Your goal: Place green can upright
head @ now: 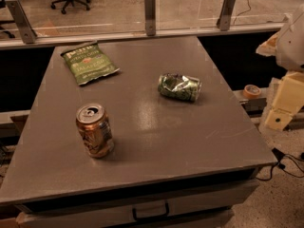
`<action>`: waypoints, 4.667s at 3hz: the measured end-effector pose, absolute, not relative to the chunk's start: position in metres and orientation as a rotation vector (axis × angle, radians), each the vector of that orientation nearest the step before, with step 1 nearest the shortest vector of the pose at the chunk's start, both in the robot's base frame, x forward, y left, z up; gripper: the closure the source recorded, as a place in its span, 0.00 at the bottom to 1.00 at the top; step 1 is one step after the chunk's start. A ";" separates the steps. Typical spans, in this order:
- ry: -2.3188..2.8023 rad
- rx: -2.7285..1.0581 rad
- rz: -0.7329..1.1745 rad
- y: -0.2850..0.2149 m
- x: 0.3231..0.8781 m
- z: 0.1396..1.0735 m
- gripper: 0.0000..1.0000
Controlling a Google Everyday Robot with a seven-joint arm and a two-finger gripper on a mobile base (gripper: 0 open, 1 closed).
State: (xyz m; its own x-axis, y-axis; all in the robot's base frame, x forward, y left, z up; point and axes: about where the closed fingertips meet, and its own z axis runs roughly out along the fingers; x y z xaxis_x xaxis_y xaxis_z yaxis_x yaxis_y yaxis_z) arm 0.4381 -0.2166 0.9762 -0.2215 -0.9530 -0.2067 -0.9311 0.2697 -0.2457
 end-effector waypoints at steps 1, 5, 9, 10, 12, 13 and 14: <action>2.232 -1.725 -0.099 -0.217 0.438 0.976 0.00; 2.169 -1.713 0.073 -0.070 0.608 0.913 0.00; 2.510 -1.547 0.149 -0.078 0.647 0.828 0.64; 2.510 -1.547 0.149 -0.078 0.647 0.834 0.88; 2.072 -1.421 0.384 -0.084 0.643 0.977 1.00; 1.805 -1.355 0.572 -0.092 0.643 1.023 1.00; 1.539 -1.268 0.799 -0.097 0.643 1.033 1.00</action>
Offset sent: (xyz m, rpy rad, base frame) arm 0.0807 0.0677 -0.0141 0.1099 -0.0071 0.1533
